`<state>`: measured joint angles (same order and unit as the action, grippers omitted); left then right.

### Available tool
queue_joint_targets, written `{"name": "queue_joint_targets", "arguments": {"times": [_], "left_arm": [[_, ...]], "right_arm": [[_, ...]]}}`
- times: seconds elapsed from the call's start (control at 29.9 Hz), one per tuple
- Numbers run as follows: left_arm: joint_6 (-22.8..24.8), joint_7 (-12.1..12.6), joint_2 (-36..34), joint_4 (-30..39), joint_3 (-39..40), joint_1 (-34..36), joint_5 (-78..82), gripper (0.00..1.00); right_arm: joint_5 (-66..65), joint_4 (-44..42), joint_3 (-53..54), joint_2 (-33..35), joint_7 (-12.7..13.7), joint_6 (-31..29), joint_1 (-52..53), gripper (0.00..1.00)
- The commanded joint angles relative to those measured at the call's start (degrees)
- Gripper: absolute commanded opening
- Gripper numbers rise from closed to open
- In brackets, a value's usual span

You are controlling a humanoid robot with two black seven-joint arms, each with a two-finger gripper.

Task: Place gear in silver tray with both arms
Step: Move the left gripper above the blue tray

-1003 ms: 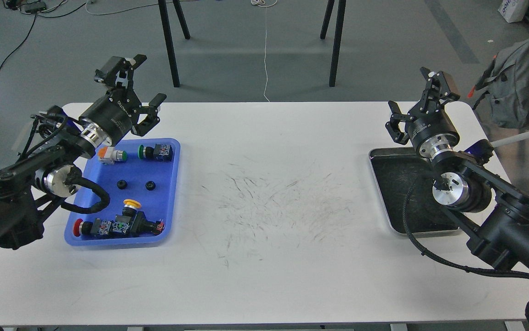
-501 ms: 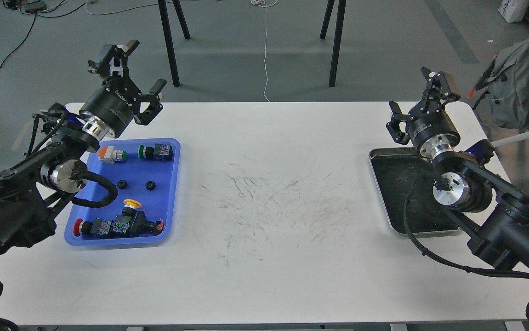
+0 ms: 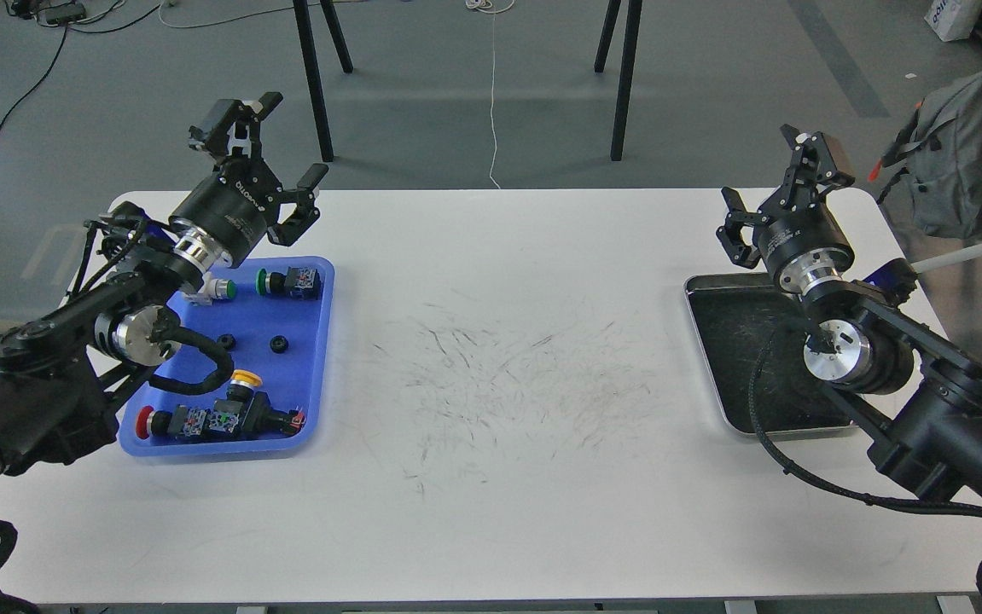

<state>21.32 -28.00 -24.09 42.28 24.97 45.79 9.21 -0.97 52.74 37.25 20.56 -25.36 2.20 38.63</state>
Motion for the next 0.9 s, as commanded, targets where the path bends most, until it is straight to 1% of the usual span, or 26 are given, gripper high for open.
{"name": "queue_joint_targets", "arguments": {"times": [0.0, 0.13, 0.23, 0.37, 0.47, 0.57, 0.6, 0.7, 0.77, 0.8, 0.87], "left_arm": [[-2.7, 0.0, 0.1, -2.0, -0.4, 0.4, -0.2, 1.0], [-2.5, 0.0, 0.0, -1.1, -0.3, 0.2, -0.3, 1.0], [-3.8, 0.0, -1.0, 2.9, -1.0, -0.3, 1.2, 1.0], [-7.5, 0.0, -6.8, 9.1, -6.3, -0.2, 2.6, 1.0], [-7.7, 0.0, -9.5, 11.1, -10.5, 1.0, 4.6, 1.0], [-8.1, 0.0, -16.2, 20.0, -12.0, 2.2, 7.5, 1.0], [-8.2, 0.0, -18.3, 20.3, -12.2, 2.4, 9.0, 1.0], [-8.1, 0.0, -19.4, 21.3, -13.5, 2.6, 13.5, 1.0], [-8.2, 0.0, -21.7, 25.8, -13.9, 3.6, 16.4, 1.0], [-8.6, 0.0, -22.7, 26.3, -14.0, 3.6, 17.9, 1.0], [-8.8, 0.0, -23.7, 25.0, -13.9, 4.0, 19.8, 1.0]], "right_arm": [[0.0, 0.1, 0.0, -0.1, -0.1, 0.0, -0.4, 0.99], [0.0, 0.0, 0.0, -0.2, -0.1, 0.0, -0.5, 0.99], [0.0, 0.0, 0.2, -0.2, -0.1, 0.1, -0.5, 0.99], [0.0, -0.1, 0.2, -0.1, -0.1, 0.0, -0.5, 0.99], [0.0, -0.3, 0.2, -0.3, 0.0, 0.0, -0.5, 0.99], [0.0, -0.1, 0.2, -0.3, -0.1, 0.1, -0.5, 0.99], [0.0, -0.1, 0.3, -0.2, -0.1, 0.3, -0.6, 0.99], [0.0, 0.0, 0.2, -0.2, -0.1, 0.3, -1.0, 0.99], [0.0, 0.1, 0.3, -0.2, -0.2, 0.3, -1.2, 0.99], [0.0, 0.1, 0.3, -0.3, -0.2, 0.3, -1.2, 0.99], [0.0, 0.0, 0.3, -0.3, -0.1, 0.3, -1.2, 0.99]]}}
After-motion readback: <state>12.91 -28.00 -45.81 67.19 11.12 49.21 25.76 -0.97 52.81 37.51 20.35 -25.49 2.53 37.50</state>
